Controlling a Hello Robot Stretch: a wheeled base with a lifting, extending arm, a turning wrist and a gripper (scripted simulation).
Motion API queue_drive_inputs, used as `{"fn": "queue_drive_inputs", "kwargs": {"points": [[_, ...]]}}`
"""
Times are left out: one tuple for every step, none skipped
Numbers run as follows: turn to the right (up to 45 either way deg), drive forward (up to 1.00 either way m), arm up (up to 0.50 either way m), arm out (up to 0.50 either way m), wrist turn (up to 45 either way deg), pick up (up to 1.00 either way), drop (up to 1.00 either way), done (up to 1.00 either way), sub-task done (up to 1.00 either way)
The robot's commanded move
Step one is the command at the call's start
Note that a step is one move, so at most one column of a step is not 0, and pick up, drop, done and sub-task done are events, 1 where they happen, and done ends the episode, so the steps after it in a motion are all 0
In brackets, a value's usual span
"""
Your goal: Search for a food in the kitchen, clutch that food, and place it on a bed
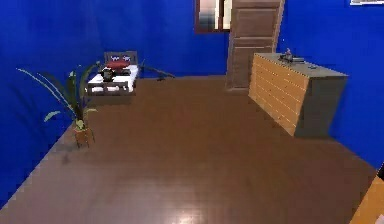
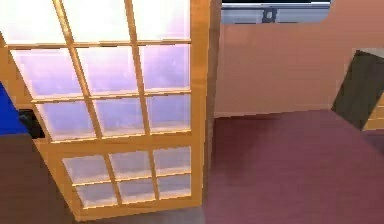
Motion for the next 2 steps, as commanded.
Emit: {"fn": "queue_drive_inputs", "kwargs": {"points": [[0.0, 1.00, 0.00, 0.00, 0.0, 0.00, 0.00, 0.00, 0.00], [0.0, 1.00, 0.00, 0.00, 0.0, 0.00, 0.00, 0.00, 0.00]]}}
